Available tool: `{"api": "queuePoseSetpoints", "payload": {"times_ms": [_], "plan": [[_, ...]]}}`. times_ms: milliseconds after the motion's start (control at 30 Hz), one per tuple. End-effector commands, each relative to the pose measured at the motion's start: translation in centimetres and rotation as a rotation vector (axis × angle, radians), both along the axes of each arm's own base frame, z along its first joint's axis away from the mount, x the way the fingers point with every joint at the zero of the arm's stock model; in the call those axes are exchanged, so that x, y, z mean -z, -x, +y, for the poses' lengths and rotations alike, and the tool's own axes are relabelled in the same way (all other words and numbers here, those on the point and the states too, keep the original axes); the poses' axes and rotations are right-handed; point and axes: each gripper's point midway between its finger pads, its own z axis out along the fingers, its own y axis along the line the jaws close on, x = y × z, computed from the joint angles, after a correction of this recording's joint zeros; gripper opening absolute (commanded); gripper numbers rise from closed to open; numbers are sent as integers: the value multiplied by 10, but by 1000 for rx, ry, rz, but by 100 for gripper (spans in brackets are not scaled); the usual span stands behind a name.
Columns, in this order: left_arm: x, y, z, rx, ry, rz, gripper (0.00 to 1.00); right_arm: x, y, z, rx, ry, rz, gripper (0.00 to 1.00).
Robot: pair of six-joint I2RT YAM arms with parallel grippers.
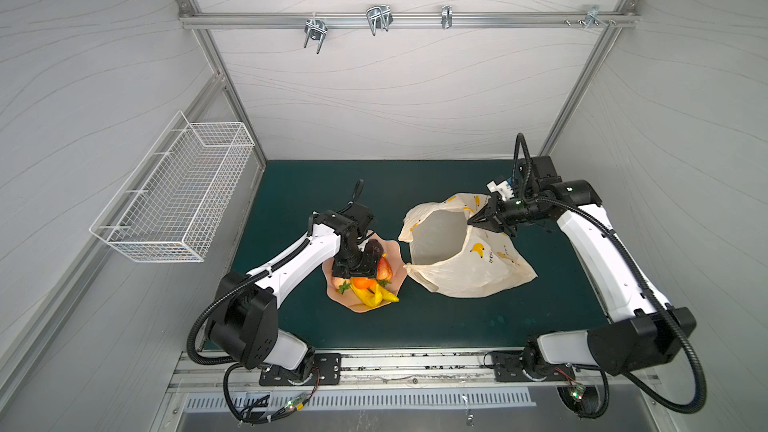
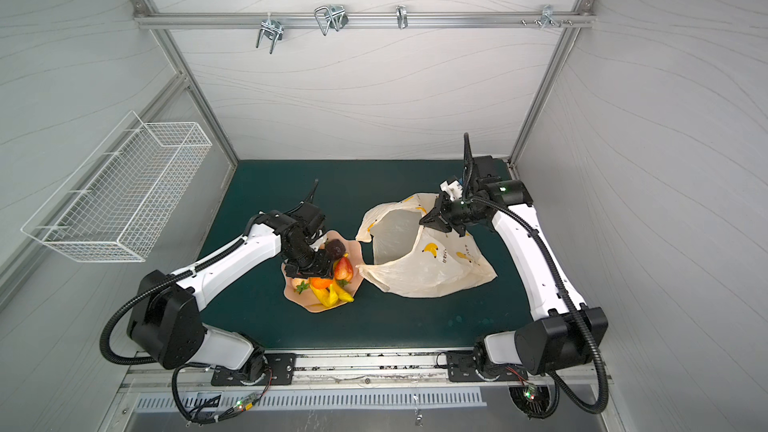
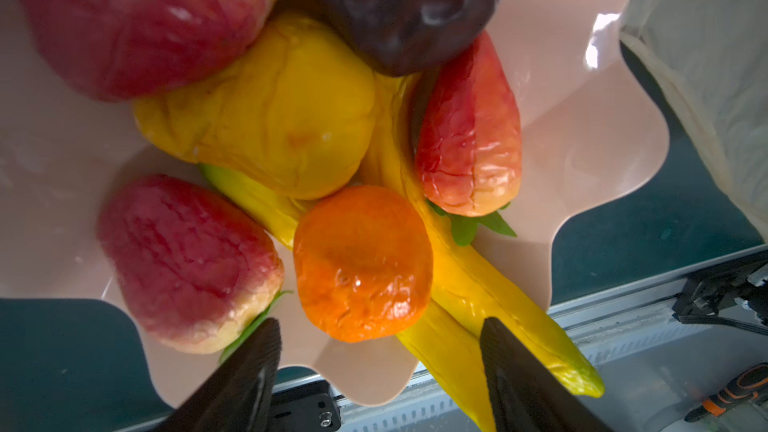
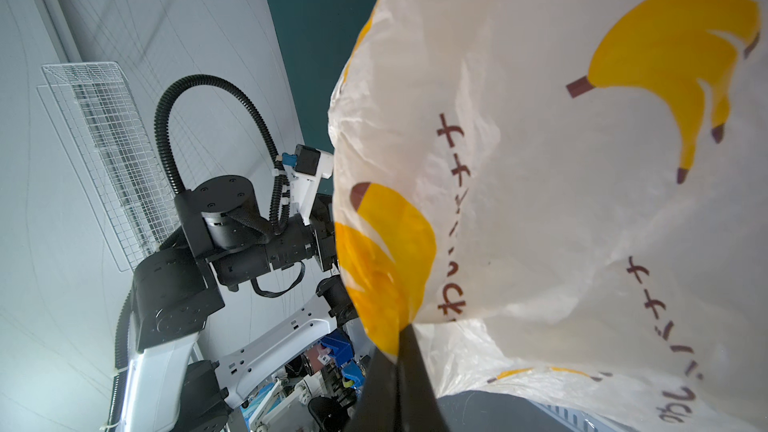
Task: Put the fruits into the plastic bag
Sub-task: 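Lower the left gripper into the bowl and grasp the orange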
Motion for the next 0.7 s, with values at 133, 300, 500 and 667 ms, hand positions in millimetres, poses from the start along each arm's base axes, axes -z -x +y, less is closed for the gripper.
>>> {"api": "queuePoseSetpoints", "payload": {"times_ms": [133, 300, 500, 667], "plan": [[12, -9, -2, -29, -16, -2, 76, -3, 6, 2, -19, -14, -11, 0], [20, -5, 1, -37, -36, 21, 73, -3, 7, 2, -20, -15, -12, 0], [29, -4, 1, -44, -38, 35, 70, -1, 6, 2, -19, -14, -13, 0], [34, -5, 1, -47, -40, 38, 64, -1, 6, 2, -18, -11, -15, 0]]}}
